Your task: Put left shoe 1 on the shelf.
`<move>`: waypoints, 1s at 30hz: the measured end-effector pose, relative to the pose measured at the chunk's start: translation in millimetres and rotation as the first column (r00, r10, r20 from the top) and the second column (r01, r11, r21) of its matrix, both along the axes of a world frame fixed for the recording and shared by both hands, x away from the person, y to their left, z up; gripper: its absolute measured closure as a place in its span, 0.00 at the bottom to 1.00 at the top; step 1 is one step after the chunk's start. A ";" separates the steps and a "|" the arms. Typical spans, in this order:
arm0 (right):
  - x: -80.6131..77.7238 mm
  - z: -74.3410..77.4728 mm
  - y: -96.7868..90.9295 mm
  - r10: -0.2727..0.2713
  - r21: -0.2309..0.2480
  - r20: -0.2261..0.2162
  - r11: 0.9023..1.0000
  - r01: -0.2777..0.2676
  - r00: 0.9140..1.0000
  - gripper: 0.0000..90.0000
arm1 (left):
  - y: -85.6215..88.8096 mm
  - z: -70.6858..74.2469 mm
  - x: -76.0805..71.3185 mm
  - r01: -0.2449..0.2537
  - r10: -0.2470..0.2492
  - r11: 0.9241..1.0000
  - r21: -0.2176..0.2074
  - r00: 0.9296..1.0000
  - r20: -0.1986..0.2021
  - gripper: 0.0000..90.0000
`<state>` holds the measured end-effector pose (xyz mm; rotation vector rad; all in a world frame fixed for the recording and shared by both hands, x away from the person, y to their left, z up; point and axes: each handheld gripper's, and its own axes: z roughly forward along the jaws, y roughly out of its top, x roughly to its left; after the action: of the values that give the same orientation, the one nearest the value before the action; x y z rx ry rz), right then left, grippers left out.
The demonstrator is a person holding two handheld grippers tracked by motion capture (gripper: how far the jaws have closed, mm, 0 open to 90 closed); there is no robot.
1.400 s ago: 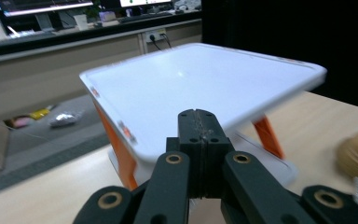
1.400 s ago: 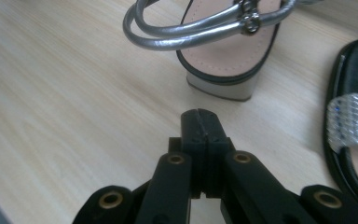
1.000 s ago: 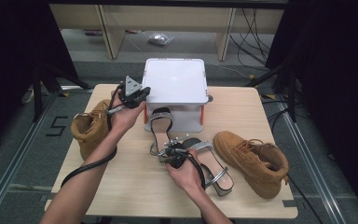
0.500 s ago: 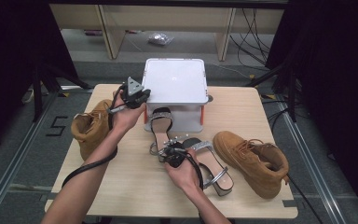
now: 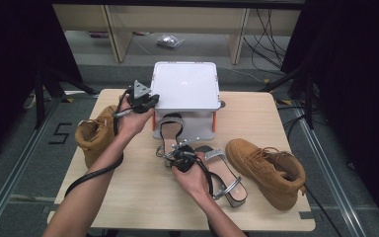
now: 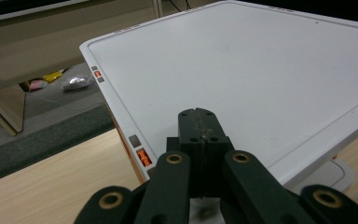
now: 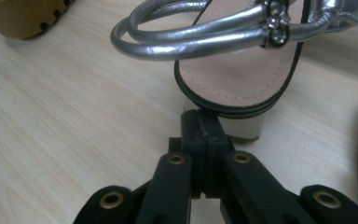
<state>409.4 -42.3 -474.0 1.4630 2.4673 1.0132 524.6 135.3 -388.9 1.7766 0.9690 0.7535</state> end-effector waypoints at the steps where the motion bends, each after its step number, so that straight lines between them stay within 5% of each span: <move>1: 0.0 0.0 0.0 0.000 0.000 0.000 1.000 0.000 1.000 1.00 | 0.1 0.1 0.0 0.001 -0.001 1.000 0.001 1.000 -0.001 1.00; 13: 13.1 6.1 11.2 0.004 -0.020 0.026 1.000 -0.003 1.000 1.00 | 0.2 1.1 0.9 0.007 -0.007 1.000 0.006 1.000 -0.007 1.00; 20: 27.9 11.6 13.2 -0.012 -0.097 0.110 0.995 0.023 0.994 1.00 | 0.1 1.6 0.9 0.005 -0.005 1.000 0.009 1.000 -0.011 1.00; 30: 44.5 16.2 19.8 -0.029 -0.133 0.175 0.990 0.053 0.984 1.00 | -0.2 1.7 0.9 0.005 -0.005 1.000 0.011 1.000 -0.012 1.00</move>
<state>453.9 -22.4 -457.8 1.3195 2.3249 0.9015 525.6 135.1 -387.2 1.7944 0.9696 0.7476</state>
